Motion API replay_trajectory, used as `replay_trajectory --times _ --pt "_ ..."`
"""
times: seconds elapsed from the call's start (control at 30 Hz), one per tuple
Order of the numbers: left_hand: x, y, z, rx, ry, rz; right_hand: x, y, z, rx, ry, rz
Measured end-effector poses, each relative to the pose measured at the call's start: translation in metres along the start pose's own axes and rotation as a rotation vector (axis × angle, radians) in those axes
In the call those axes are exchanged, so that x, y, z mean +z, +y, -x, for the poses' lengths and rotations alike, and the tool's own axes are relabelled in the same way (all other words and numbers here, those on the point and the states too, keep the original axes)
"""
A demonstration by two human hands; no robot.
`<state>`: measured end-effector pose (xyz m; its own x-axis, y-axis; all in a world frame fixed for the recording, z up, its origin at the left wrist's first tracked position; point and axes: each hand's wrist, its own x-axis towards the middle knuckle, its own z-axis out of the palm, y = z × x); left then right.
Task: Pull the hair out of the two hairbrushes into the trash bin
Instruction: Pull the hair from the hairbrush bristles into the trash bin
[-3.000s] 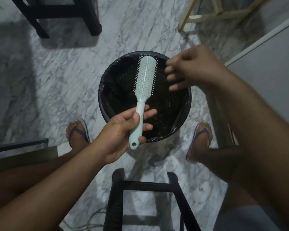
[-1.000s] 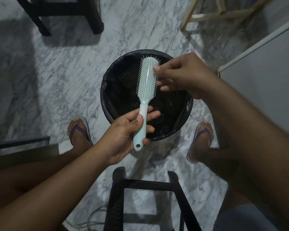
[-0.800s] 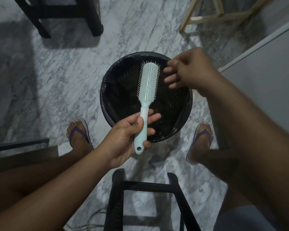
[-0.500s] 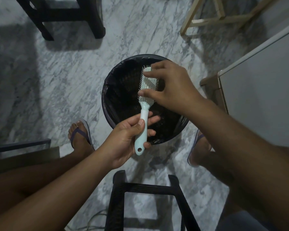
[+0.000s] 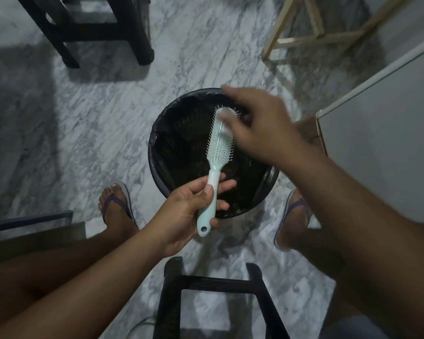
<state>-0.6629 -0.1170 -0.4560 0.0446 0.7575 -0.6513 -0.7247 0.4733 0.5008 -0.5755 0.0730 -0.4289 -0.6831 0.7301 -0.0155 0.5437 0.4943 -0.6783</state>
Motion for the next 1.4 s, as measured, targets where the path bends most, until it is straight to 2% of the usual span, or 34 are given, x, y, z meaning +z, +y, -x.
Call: replay_trajectory --times 0.07,0.1,0.3,0.5,0.7,0.83,0.9,0.97,1.07,1.1,1.23,1.4 --pt "-0.002 -0.001 0.0 0.004 0.017 -0.028 0.014 -0.003 0.008 -0.039 -0.178 0.132" --pt "-0.002 -0.003 0.0 0.008 0.026 -0.041 0.019 -0.001 0.008 -0.051 -0.188 0.144" --pt "-0.002 -0.005 0.001 0.009 0.023 -0.042 0.011 0.005 0.001 -0.118 0.019 -0.024" --pt "0.001 -0.014 0.002 -0.013 0.009 -0.003 0.005 0.006 -0.002 -0.158 0.076 -0.013" --pt "0.001 -0.011 0.002 0.035 -0.001 -0.004 -0.011 0.006 -0.009 -0.093 0.206 -0.069" --pt "-0.001 -0.011 0.002 0.01 0.003 0.044 -0.03 0.015 -0.02 0.032 0.346 -0.183" --pt "-0.003 -0.009 0.001 0.009 0.008 0.048 -0.034 0.014 -0.019 0.065 0.313 -0.133" --pt "-0.003 -0.005 -0.001 0.01 0.008 0.077 -0.026 0.005 -0.008 0.054 0.165 -0.066" --pt "-0.001 -0.002 -0.002 0.016 0.012 0.097 -0.005 -0.013 0.009 0.134 -0.116 -0.068" --pt "0.0 -0.002 -0.002 0.014 0.014 0.097 0.0 -0.016 0.01 0.159 -0.157 -0.06" --pt "0.002 -0.004 -0.002 0.001 -0.011 0.117 -0.002 -0.011 0.004 0.236 -0.042 -0.125" --pt "-0.002 -0.009 -0.002 -0.022 -0.016 0.158 -0.016 -0.004 -0.004 0.2 0.073 -0.183"
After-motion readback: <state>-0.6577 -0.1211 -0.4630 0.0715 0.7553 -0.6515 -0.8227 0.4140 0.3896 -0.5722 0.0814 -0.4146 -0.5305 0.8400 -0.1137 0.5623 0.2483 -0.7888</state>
